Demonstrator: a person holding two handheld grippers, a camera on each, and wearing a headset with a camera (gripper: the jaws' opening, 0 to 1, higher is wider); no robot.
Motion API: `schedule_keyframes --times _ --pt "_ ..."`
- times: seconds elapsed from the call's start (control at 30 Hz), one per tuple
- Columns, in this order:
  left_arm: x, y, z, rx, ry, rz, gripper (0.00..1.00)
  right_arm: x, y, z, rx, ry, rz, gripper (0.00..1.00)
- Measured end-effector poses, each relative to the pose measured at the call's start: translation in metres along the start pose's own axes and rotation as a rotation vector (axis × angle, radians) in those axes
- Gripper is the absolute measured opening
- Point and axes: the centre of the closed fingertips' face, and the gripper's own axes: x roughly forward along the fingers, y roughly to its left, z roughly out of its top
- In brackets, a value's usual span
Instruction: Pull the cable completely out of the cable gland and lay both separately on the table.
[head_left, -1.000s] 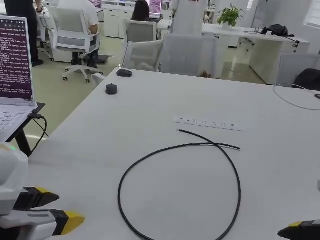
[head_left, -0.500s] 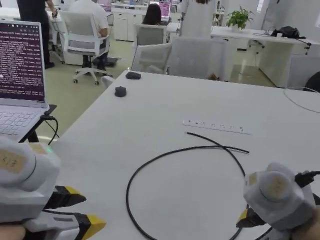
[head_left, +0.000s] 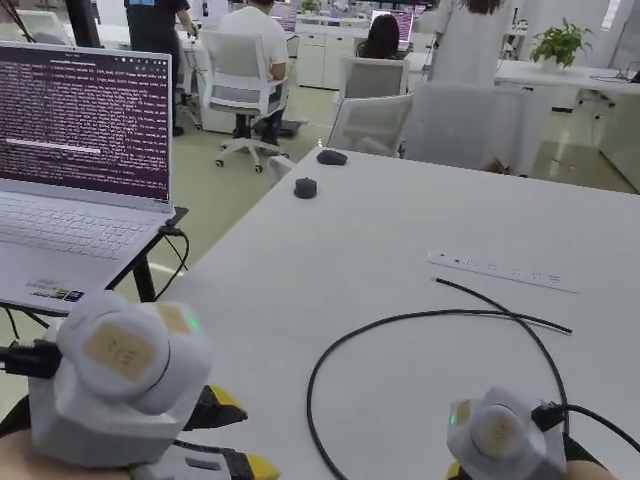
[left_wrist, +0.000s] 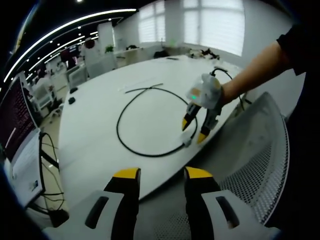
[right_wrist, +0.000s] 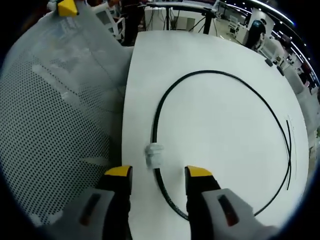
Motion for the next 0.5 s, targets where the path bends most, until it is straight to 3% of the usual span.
schedule_keyframes --times 0.3,0.4,0.43,0.5 --pt "-0.0044 -0.0003 -0.0022 0.008 -0.002 0.011 0.34 0.0095 -0.0003 0.0037 0.007 -0.007 0.027 0.29" --pt "-0.0040 -0.0001 -0.0033 0.004 0.000 0.012 0.34 0.0088 -0.0021 0.0035 -0.031 -0.006 -0.008 0.25" --pt "-0.0038 -0.0002 -0.0033 0.007 0.001 0.012 0.34 0.0092 -0.0045 0.0022 -0.075 0.001 -0.033 0.24" --pt "-0.0028 -0.0016 -0.0023 0.011 0.002 0.011 0.34 0.0106 0.0019 0.0021 -0.080 0.003 -0.023 0.21"
